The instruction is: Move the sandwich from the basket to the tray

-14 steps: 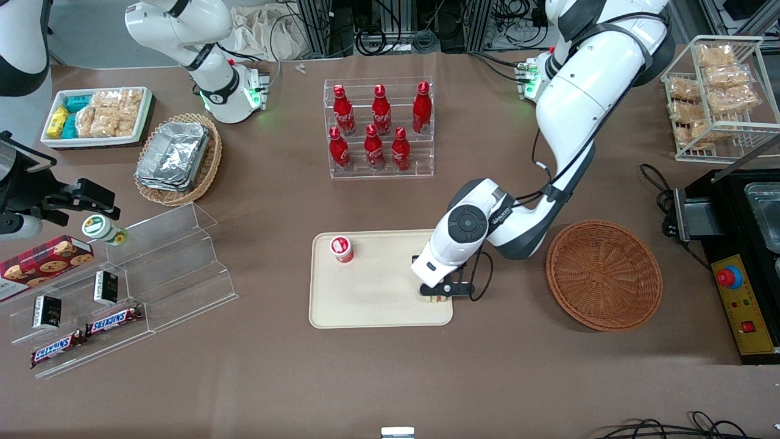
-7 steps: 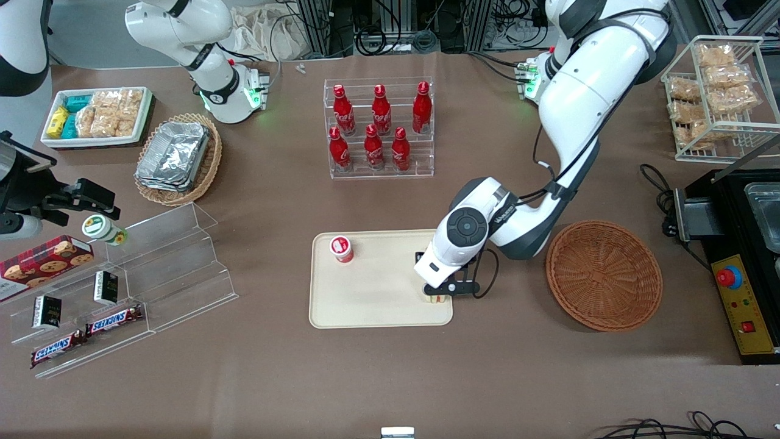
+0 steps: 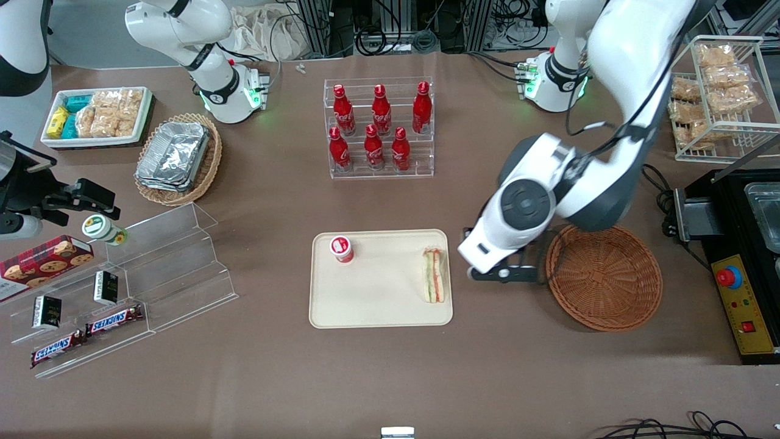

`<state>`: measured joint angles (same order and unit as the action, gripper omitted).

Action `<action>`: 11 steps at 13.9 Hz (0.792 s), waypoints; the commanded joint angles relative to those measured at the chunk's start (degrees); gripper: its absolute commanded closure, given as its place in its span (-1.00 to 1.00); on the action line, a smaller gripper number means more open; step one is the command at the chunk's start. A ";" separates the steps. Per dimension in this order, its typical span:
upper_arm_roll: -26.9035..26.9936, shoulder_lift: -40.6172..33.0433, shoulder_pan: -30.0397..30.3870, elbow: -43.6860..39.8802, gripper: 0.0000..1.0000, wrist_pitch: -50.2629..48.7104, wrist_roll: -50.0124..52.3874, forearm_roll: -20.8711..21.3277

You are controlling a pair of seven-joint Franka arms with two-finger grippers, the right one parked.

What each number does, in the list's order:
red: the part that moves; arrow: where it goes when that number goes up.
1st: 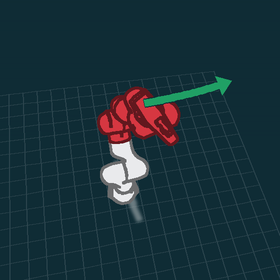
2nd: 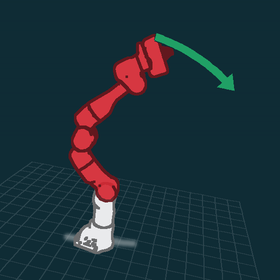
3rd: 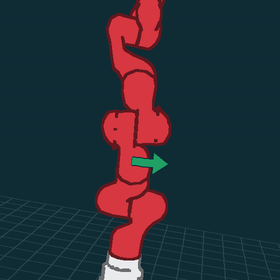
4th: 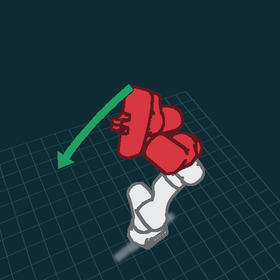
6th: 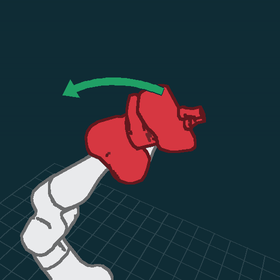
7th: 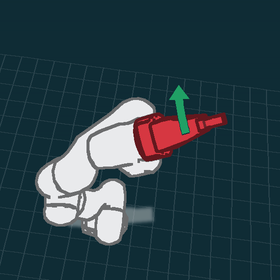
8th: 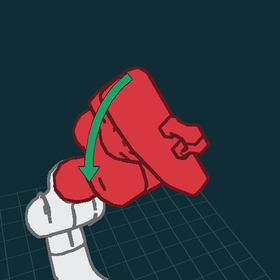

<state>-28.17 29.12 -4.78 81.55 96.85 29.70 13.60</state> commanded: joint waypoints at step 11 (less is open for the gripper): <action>0.65 -17.52 16.98 0.63 -0.99 -13.09 -28.47 -0.94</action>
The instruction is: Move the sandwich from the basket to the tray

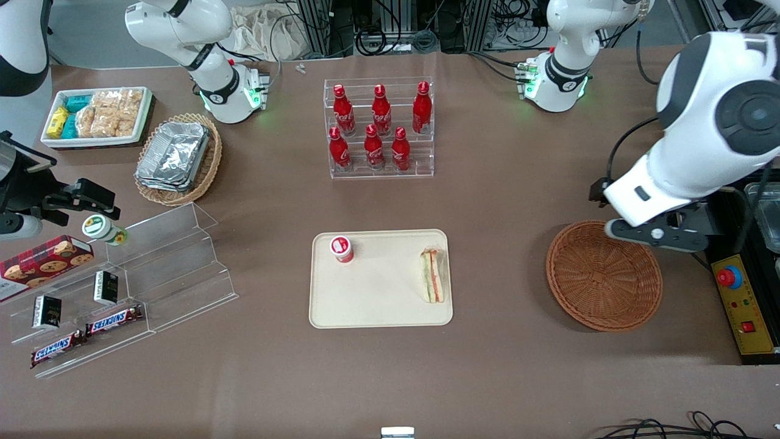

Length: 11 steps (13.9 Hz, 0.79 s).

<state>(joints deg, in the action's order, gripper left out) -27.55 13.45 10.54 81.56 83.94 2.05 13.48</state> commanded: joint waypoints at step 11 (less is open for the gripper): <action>22.59 -5.45 -8.58 0.26 -1.00 0.70 -1.52 -9.43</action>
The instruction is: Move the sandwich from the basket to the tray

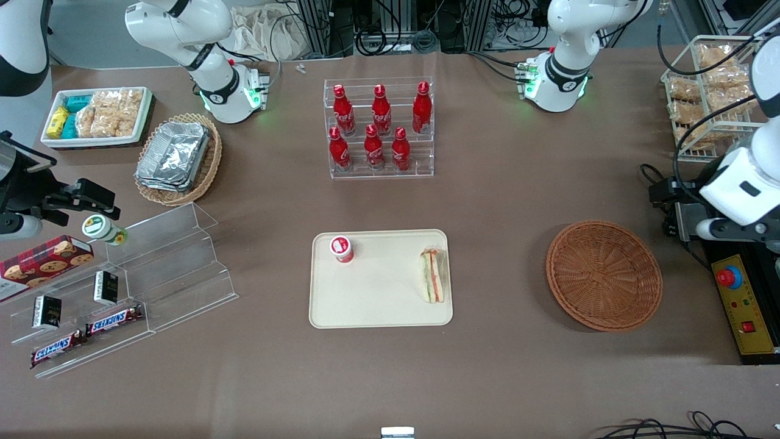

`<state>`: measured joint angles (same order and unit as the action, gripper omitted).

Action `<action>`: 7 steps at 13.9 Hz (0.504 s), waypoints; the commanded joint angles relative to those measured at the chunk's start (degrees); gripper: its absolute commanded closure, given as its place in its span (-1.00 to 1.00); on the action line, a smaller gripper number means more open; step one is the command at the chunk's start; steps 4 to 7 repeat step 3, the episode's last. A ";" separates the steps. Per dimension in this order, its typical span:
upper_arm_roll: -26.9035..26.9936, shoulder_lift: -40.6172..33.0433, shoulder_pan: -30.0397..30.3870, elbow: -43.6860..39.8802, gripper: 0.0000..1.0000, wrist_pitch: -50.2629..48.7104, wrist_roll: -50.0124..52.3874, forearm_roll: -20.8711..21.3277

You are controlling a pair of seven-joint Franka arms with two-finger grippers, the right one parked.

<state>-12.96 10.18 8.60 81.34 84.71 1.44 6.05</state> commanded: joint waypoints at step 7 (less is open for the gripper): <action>9.62 -2.36 -7.37 0.58 -1.00 0.01 -0.30 -2.35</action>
